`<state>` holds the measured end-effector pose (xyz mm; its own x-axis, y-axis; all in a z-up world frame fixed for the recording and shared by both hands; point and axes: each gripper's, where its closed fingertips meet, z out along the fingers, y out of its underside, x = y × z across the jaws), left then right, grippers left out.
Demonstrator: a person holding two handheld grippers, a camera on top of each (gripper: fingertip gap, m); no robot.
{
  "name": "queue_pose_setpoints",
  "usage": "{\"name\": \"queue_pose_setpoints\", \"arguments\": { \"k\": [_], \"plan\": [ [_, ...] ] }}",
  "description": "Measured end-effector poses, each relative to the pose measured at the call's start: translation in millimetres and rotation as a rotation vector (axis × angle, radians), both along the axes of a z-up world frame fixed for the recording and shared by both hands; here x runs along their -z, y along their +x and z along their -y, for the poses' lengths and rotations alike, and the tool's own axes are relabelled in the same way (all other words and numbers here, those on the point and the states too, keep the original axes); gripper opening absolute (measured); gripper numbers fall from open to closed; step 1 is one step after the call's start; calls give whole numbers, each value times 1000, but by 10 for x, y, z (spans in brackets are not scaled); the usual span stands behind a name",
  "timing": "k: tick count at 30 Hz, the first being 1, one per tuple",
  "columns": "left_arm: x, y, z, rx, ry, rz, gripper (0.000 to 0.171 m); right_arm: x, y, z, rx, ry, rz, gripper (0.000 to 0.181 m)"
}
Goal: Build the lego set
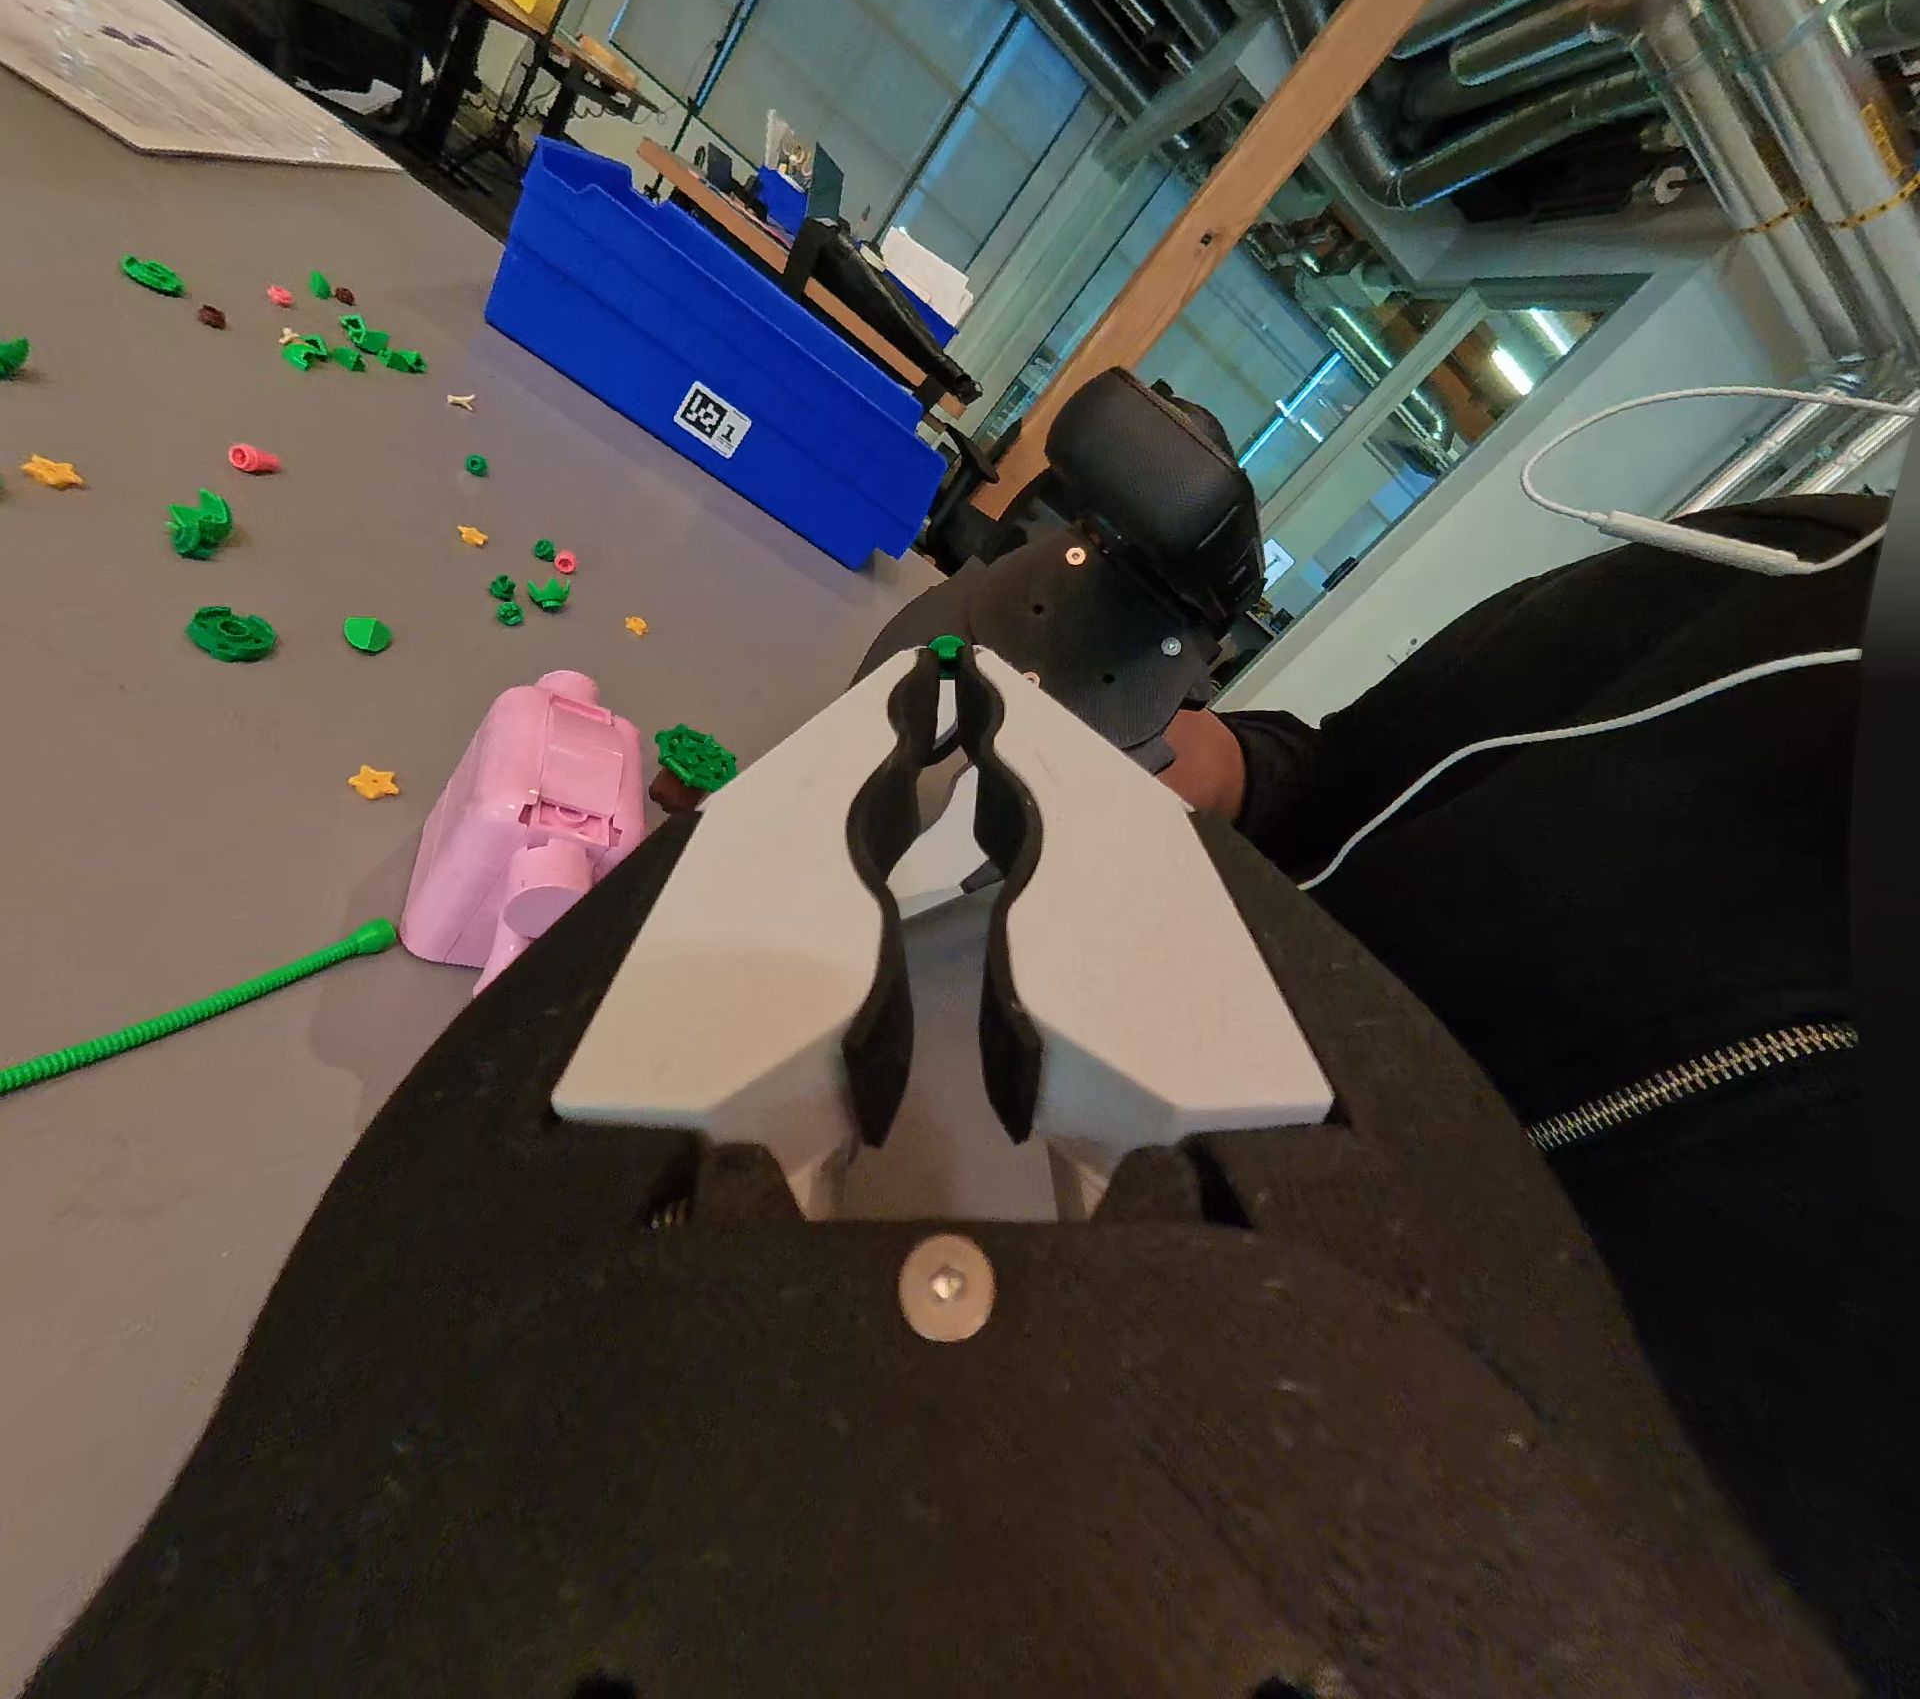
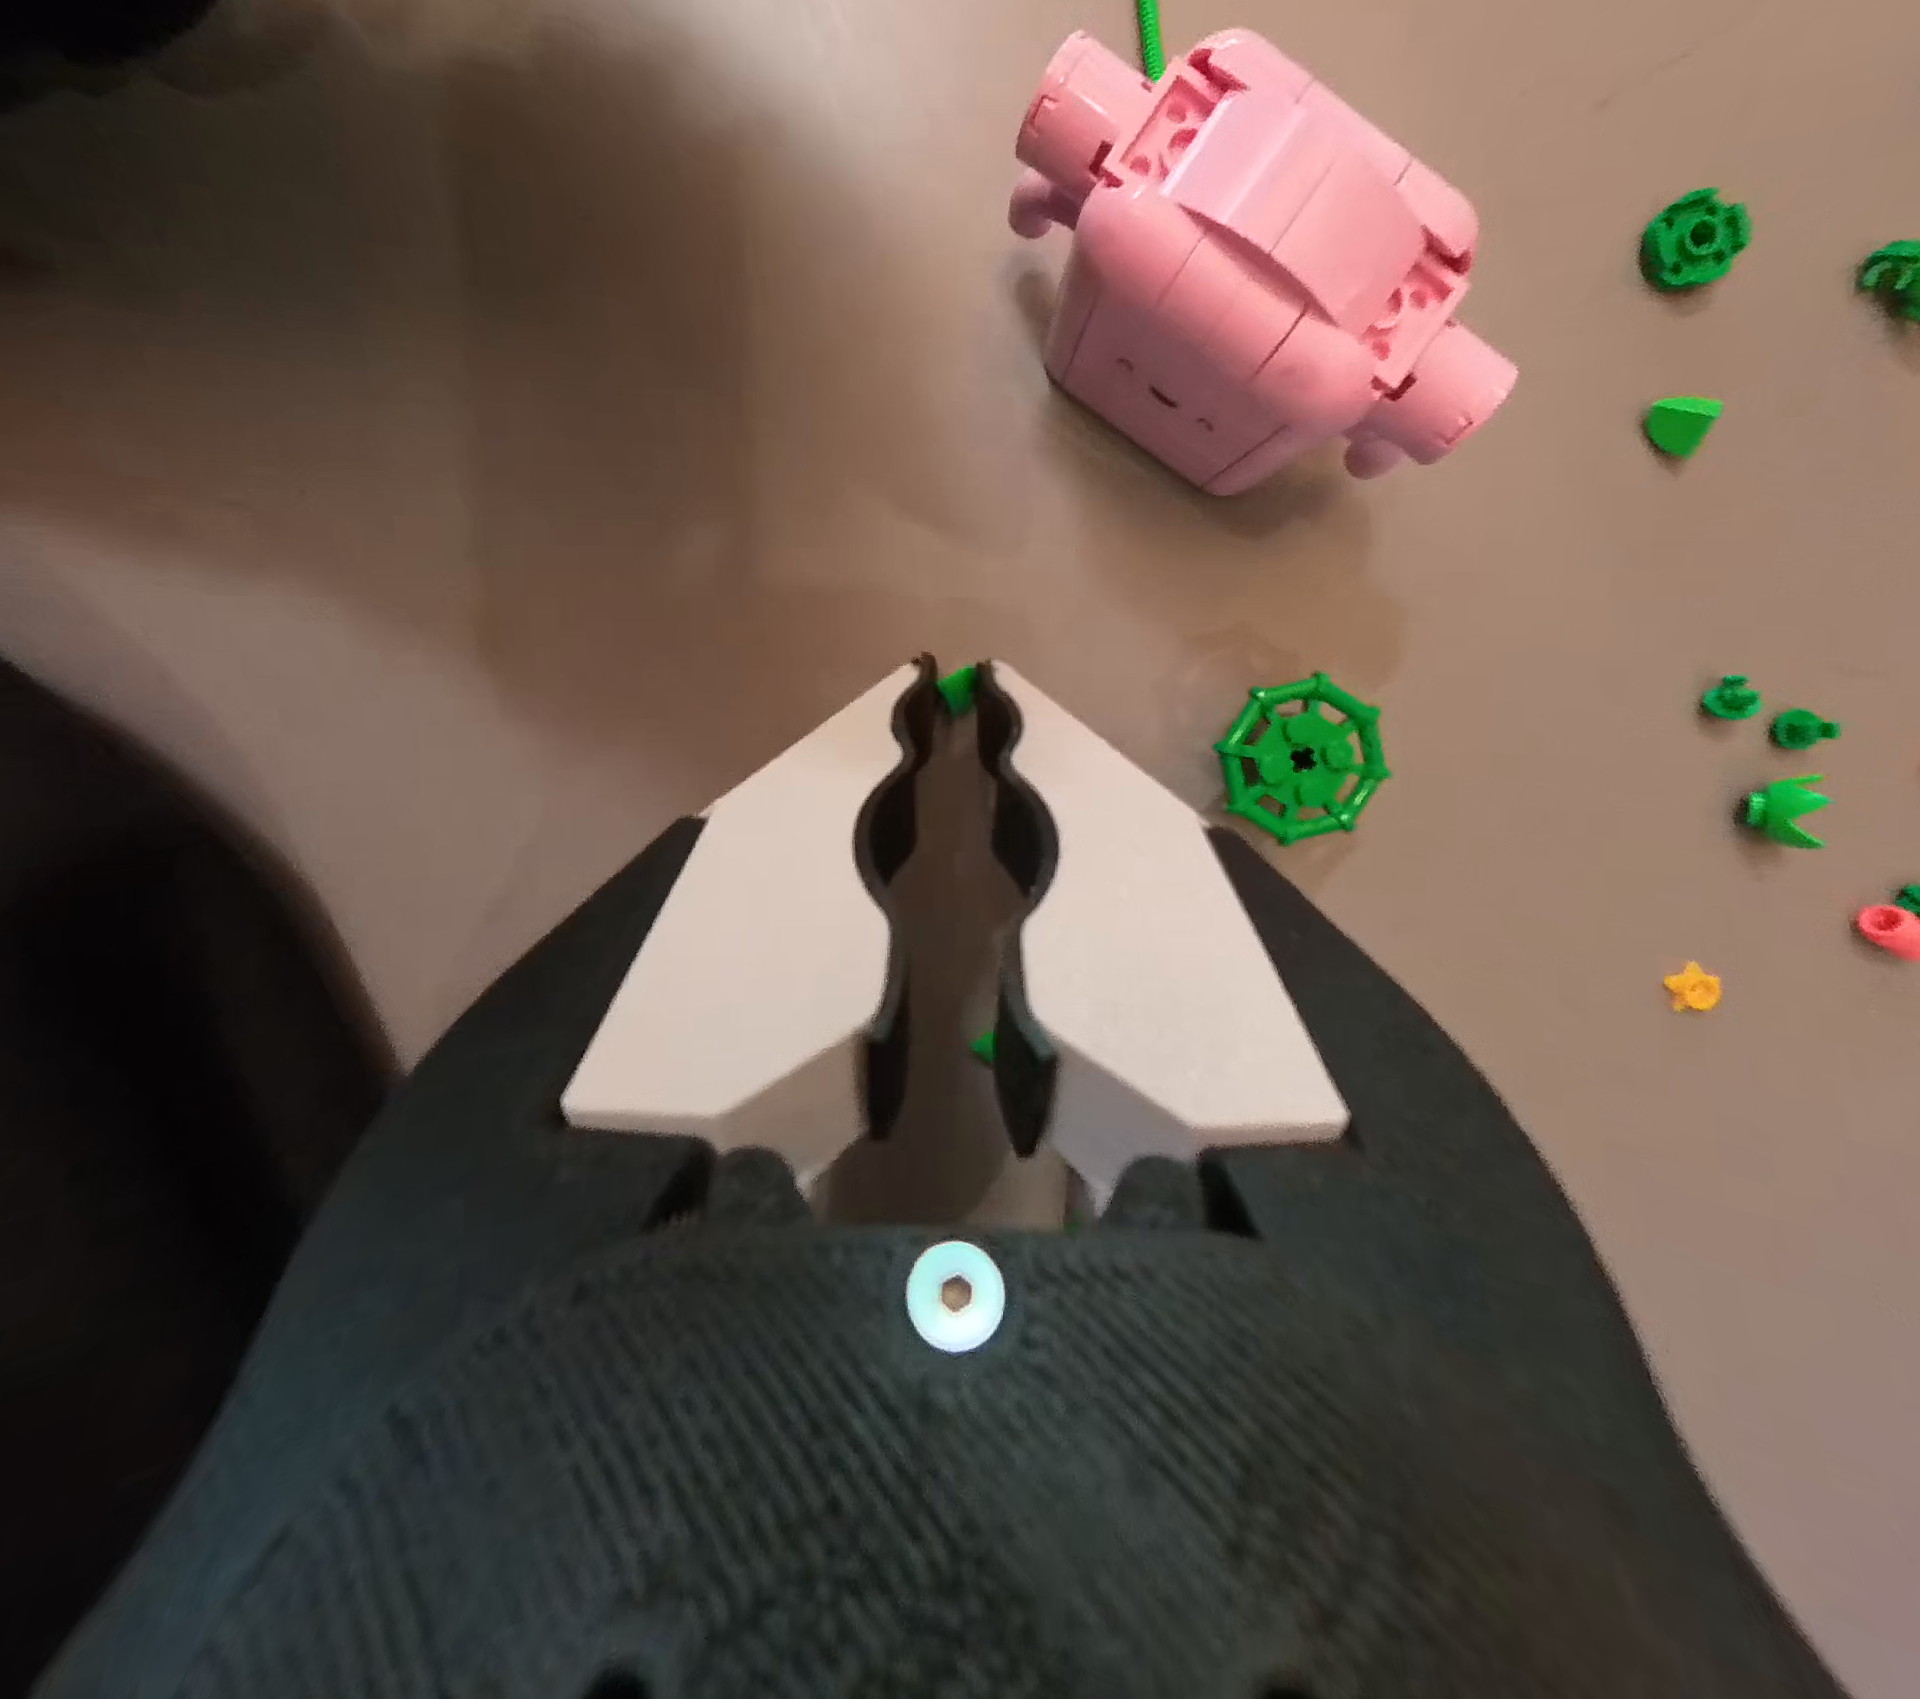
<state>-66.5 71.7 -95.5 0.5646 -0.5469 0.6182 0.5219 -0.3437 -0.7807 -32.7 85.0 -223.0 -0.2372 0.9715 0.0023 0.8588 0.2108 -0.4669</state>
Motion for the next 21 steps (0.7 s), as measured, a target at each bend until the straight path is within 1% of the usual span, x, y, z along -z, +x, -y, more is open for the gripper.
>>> {"name": "queue_pose_setpoints", "arguments": {
  "k": [6, 7, 9, 11, 13, 15, 19, 21],
  "plan": [
    [5, -17, 3, -6, -1, -4, 0, -18, -22, -21, -9, -12, -19, 5],
    [5, -19, 5, -6, -1, -5, 0, -63, -52, -20, -16, -27, -57, 5],
    [9, -23, 7, -8, -2, -9, 0, -261, -137, 20, -31, -128, -176, 5],
    [-5, -28, 10, -11, 7, -9, 0, -572, -222, 20, -13, -288, -328, 5],
    [-62, -26, 33, -13, 41, -11, 0, -941, -266, 18, 14, -511, -479, 5],
    [-165, -22, 78, -31, 109, -40, 0, -1225, -264, 16, 42, -756, -569, 5],
    [-270, 74, 155, -100, 238, -264, 0, -1449, -220, 129, 65, -1194, -565, 4],
    [-254, 145, 161, -128, 268, -381, 0, -1515, -197, 170, 70, -1353, -549, 4]
  ]
}}
